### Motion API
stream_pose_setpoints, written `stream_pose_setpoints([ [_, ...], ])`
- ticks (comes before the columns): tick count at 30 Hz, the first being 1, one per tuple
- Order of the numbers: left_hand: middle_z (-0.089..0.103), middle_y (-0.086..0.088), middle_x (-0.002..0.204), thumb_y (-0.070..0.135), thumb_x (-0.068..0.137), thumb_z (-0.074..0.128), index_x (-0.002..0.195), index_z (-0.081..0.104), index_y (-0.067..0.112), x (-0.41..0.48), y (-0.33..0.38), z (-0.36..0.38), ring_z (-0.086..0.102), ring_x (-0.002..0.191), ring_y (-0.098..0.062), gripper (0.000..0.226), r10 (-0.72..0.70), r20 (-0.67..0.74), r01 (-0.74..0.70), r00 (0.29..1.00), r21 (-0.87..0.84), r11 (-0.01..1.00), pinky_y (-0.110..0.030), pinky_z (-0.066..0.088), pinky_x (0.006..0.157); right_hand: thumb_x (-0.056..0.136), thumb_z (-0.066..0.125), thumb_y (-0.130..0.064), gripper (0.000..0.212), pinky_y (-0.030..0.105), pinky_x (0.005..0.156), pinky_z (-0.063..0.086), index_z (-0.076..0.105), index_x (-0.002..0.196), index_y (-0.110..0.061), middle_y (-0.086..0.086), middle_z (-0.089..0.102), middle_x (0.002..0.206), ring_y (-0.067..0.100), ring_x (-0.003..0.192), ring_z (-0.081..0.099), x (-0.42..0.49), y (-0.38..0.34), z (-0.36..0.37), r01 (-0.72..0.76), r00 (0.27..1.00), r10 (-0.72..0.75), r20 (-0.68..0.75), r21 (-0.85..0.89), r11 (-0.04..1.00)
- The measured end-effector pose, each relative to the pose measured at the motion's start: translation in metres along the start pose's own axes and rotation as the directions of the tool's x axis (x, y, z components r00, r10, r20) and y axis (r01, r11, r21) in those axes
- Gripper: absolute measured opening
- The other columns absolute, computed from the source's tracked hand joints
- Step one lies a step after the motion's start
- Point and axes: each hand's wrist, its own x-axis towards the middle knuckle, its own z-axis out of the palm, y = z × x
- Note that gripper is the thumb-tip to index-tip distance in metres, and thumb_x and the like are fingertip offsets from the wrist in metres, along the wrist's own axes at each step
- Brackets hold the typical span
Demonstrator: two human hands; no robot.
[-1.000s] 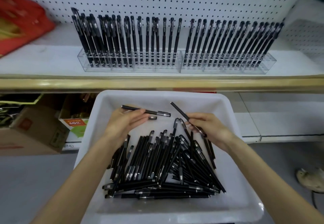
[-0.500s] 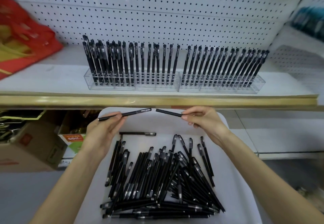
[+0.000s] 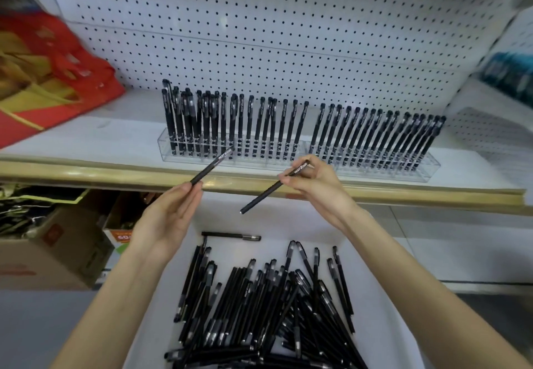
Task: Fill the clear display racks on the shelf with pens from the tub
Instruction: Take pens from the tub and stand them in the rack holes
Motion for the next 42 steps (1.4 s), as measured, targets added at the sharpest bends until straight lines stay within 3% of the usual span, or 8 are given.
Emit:
stream_pose_setpoints([
  [5, 0.07, -0.019, 0.102, -0.002, 0.072, 0.062, 0.105, 0.062, -0.004, -0.001, 0.003, 0.01, 0.07, 0.096, -0.021, 0.033, -0.059, -0.002, 0.056, 0.998, -0.246, 0.968, -0.022, 0.057, 0.07, 0.083, 0.068, 0.0, 0.023, 0.028, 0.079, 0.044, 0.051, 0.097, -0.006, 0.016, 0.065, 0.088, 0.023, 0.089, 0.061, 0.013, -0.016, 0.018, 0.05, 0.999, -0.05, 0.0, 0.029, 0.998],
  [8, 0.07, -0.02, 0.104, -0.003, 0.071, 0.063, 0.105, 0.063, -0.005, 0.005, 0.004, 0.015, 0.07, 0.096, -0.023, 0.034, -0.075, -0.04, 0.061, 0.996, -0.274, 0.96, -0.022, 0.058, 0.07, 0.087, 0.066, -0.009, 0.017, 0.027, 0.069, 0.041, 0.054, 0.098, -0.005, 0.009, 0.07, 0.088, 0.017, 0.079, 0.054, 0.025, -0.024, 0.029, 0.038, 0.999, -0.04, 0.03, 0.063, 0.997],
  [11, 0.071, -0.018, 0.098, -0.003, 0.075, 0.062, 0.102, 0.064, -0.004, 0.011, 0.006, 0.016, 0.071, 0.092, -0.02, 0.027, -0.069, -0.046, 0.055, 0.997, -0.262, 0.964, -0.021, 0.057, 0.068, 0.088, 0.065, -0.009, 0.022, 0.027, 0.069, 0.05, 0.059, 0.107, -0.001, 0.004, 0.073, 0.09, 0.012, 0.081, 0.063, 0.04, -0.038, 0.036, 0.065, 0.998, -0.065, 0.02, 0.012, 0.998],
  [17, 0.073, -0.008, 0.093, 0.004, 0.089, 0.057, 0.099, 0.068, 0.003, 0.018, 0.01, 0.015, 0.071, 0.083, -0.01, 0.015, -0.028, 0.006, 0.029, 1.0, -0.032, 0.999, -0.016, 0.055, 0.064, 0.083, 0.071, -0.008, 0.035, 0.028, 0.069, 0.059, 0.06, 0.117, -0.004, 0.013, 0.064, 0.109, 0.023, 0.089, 0.068, 0.073, -0.06, 0.046, 0.228, 0.969, -0.244, -0.034, -0.251, 0.941],
  [24, 0.072, -0.009, 0.103, 0.009, 0.074, 0.064, 0.105, 0.068, 0.006, 0.021, 0.012, 0.015, 0.069, 0.084, -0.01, 0.032, -0.001, 0.075, -0.01, 0.997, 0.141, 0.99, -0.019, 0.056, 0.069, 0.084, 0.072, -0.013, 0.053, 0.022, 0.076, 0.055, 0.044, 0.127, -0.027, -0.004, 0.06, 0.084, 0.004, 0.072, 0.065, 0.094, -0.059, 0.06, 0.497, 0.821, -0.569, -0.043, -0.434, 0.751],
  [33, 0.072, -0.012, 0.104, 0.008, 0.075, 0.065, 0.11, 0.067, 0.004, 0.023, 0.017, 0.012, 0.07, 0.085, -0.014, 0.035, 0.031, 0.102, -0.056, 0.994, 0.259, 0.964, -0.021, 0.056, 0.071, 0.085, 0.072, -0.024, 0.049, 0.023, 0.079, 0.054, 0.049, 0.128, -0.021, -0.01, 0.062, 0.085, 0.003, 0.082, 0.062, 0.112, -0.044, 0.068, 0.523, 0.72, -0.692, -0.048, -0.619, 0.586],
  [39, 0.073, -0.011, 0.103, 0.009, 0.073, 0.066, 0.107, 0.068, 0.006, 0.024, 0.018, 0.008, 0.07, 0.084, -0.014, 0.033, 0.026, 0.094, -0.05, 0.995, 0.261, 0.964, -0.021, 0.057, 0.072, 0.084, 0.073, -0.022, 0.048, 0.015, 0.077, 0.051, 0.052, 0.127, -0.018, -0.01, 0.059, 0.088, 0.004, 0.078, 0.061, 0.118, -0.041, 0.064, 0.532, 0.735, -0.678, -0.006, -0.616, 0.581],
  [42, 0.073, -0.011, 0.102, 0.008, 0.074, 0.065, 0.105, 0.069, 0.006, 0.025, 0.017, 0.008, 0.07, 0.082, -0.013, 0.032, 0.019, 0.09, -0.042, 0.996, 0.257, 0.965, -0.021, 0.057, 0.071, 0.084, 0.073, -0.02, 0.046, 0.02, 0.076, 0.053, 0.055, 0.126, -0.016, -0.004, 0.059, 0.098, 0.01, 0.079, 0.062, 0.119, -0.032, 0.063, 0.534, 0.74, -0.669, 0.068, -0.665, 0.522],
])
